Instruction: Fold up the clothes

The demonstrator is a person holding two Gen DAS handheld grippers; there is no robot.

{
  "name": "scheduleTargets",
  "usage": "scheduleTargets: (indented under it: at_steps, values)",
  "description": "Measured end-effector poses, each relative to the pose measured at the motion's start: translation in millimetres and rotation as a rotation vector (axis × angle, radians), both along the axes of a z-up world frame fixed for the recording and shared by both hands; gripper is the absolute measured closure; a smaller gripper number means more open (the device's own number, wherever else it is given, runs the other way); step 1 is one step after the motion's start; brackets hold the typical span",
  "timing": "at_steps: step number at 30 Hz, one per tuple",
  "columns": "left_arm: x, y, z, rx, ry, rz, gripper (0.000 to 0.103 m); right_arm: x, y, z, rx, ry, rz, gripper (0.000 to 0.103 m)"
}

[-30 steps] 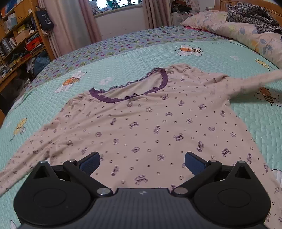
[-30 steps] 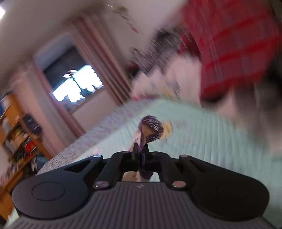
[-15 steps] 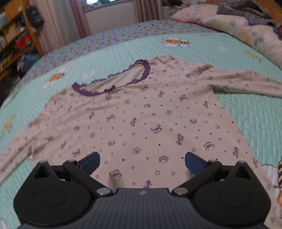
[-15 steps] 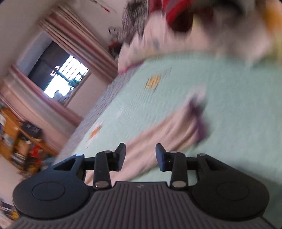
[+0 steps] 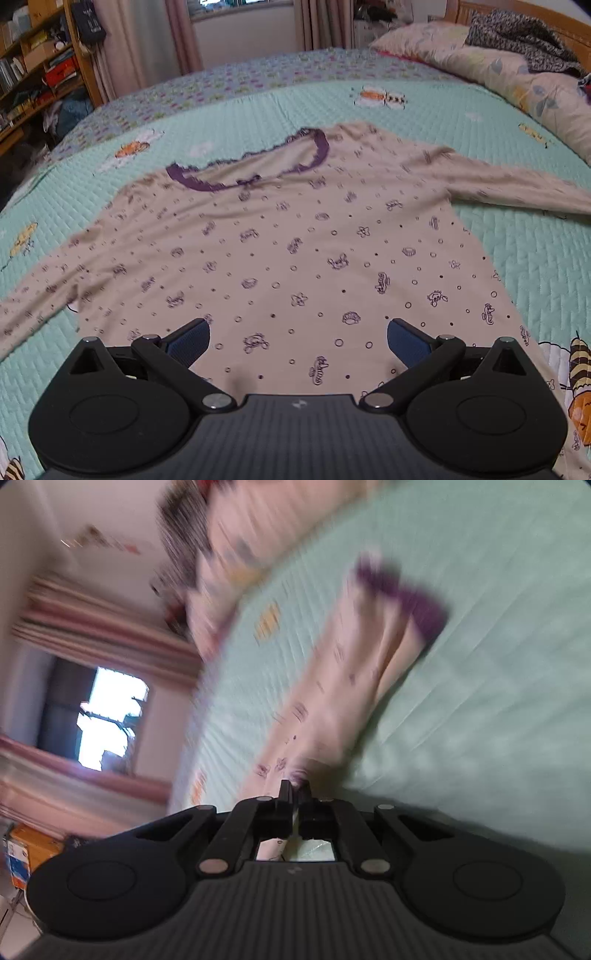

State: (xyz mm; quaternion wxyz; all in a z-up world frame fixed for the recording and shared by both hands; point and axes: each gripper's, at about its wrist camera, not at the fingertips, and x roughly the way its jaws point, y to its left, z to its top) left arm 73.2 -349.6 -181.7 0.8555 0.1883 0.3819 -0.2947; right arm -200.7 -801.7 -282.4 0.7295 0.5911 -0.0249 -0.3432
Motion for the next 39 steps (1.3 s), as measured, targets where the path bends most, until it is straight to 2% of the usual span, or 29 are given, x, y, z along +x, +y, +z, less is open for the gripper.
scheduleTargets:
  at_steps: [2,4,6,7,9,11,12,14,19,22,24,26,29,31,33,36,39]
  values:
    - [4,3,-5,0.001,0.022,0.007,0.001,-35,19,2,-0.03,-0.021,-0.066,0.1]
    - [7,2,-11,0.0,0.06,0.019,0.001,-51,28,-12,0.021,0.008,-0.076,0.094]
    - [4,2,-10,-0.012,0.074,0.016,0.001,-59,31,-25,0.043,0.0,-0.059,0.099]
    - [0,2,-8,-0.016,0.061,0.008,0.001,-62,33,-22,0.028,0.003,-0.06,0.095]
    - [-6,4,-4,-0.011,0.024,-0.009,0.001,-64,40,-5,-0.044,0.065,-0.079,0.083]
    - [-5,4,-5,-0.005,0.022,-0.011,0.001,-62,56,18,-0.16,0.116,-0.075,0.083]
    - [-4,5,-6,-0.004,0.031,-0.004,0.001,-57,62,29,-0.211,0.105,-0.038,0.082]
    - [0,6,-9,-0.009,0.059,0.016,0.001,-31,64,45,-0.26,0.064,0.095,0.075]
    - [-9,14,-13,0.004,0.061,-0.012,0.001,77,85,58,-0.264,-0.01,0.528,0.074]
    - [-21,32,-12,0.009,0.058,-0.04,0.001,128,115,50,-0.222,0.04,0.753,0.074]
    - [-29,53,-10,0.014,0.058,-0.039,0.001,138,135,40,-0.201,0.086,0.853,0.074]
    - [-35,83,-5,0.01,0.07,-0.021,0.001,116,157,34,-0.188,0.12,0.906,0.074]
    - [-41,142,6,-0.005,0.087,0.058,0.001,55,183,31,-0.142,0.143,0.941,0.073]
    - [-47,183,12,-0.024,0.096,0.126,0.001,19,192,30,-0.088,0.155,0.967,0.064]
    - [-52,222,14,-0.05,0.114,0.206,0.001,-11,199,28,-0.033,0.164,0.99,0.059]
    - [-58,273,9,-0.132,0.186,0.316,0.001,-31,212,21,0.018,0.165,0.993,0.054]
    - [-53,306,-6,-0.188,0.281,0.399,0.001,-51,225,14,0.069,0.166,0.996,0.053]
